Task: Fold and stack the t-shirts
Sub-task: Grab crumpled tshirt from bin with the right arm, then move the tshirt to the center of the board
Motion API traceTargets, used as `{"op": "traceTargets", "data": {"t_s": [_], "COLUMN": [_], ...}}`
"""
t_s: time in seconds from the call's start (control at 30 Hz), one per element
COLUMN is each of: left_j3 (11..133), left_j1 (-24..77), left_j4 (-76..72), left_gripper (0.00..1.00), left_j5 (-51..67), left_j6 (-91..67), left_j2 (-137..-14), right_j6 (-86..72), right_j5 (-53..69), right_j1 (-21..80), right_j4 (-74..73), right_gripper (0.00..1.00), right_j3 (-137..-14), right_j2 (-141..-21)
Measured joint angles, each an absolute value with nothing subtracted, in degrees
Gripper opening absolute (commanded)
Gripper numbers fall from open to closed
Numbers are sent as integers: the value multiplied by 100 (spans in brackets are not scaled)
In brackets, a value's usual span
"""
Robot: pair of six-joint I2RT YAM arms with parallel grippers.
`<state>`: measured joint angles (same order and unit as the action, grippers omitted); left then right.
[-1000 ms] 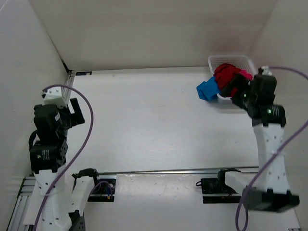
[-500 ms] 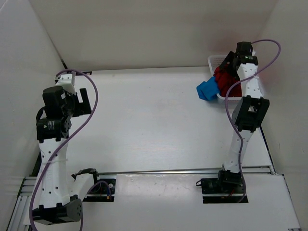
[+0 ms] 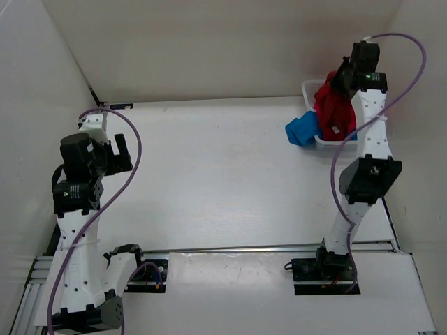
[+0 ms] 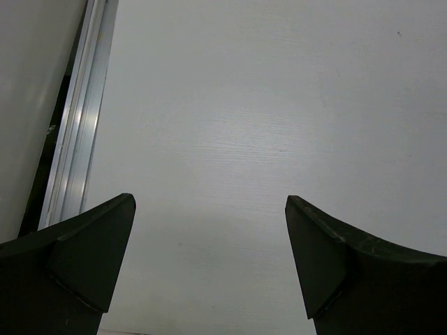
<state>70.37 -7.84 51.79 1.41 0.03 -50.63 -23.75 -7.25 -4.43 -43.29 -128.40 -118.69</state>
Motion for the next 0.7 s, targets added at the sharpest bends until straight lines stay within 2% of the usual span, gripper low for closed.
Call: {"op": "traceTargets", "data": {"t_s": [0.1,0.27,0.33,0.43,0.6,0.7], "left_j3": [6965,6840,6820,6818,6816,6761], "left_j1": [-784,-714,-644,-598,-552,-517], "left_j4": [5146,5074,5074,5070,5068,5057], "left_gripper": [100,100,100,100,100,100], "left_j5": [169,239,259,318,519,609], "left_j6": [3,3,3,3,3,3], "left_j2": [-4834,-4499,-4412,-4364,-4320,-4285], "right_j6": [-2169,-1772,-1737,-1787,-1907,-1907], "right_j5": [-318,676,1179,1629,1949,1949], "right_j1": [-3,1693,2331,2561,2569,2569], "right_j4": [-4182,-3505,-3105,-2788,-2753,-3105], "right_gripper": [0,0,0,0,1,13], "right_j3": [-12811,-12783,-12407,-11775,-10372,-9699], "right_j2": [-10825,-8991,-8256,-7494,-7271,-7787]}}
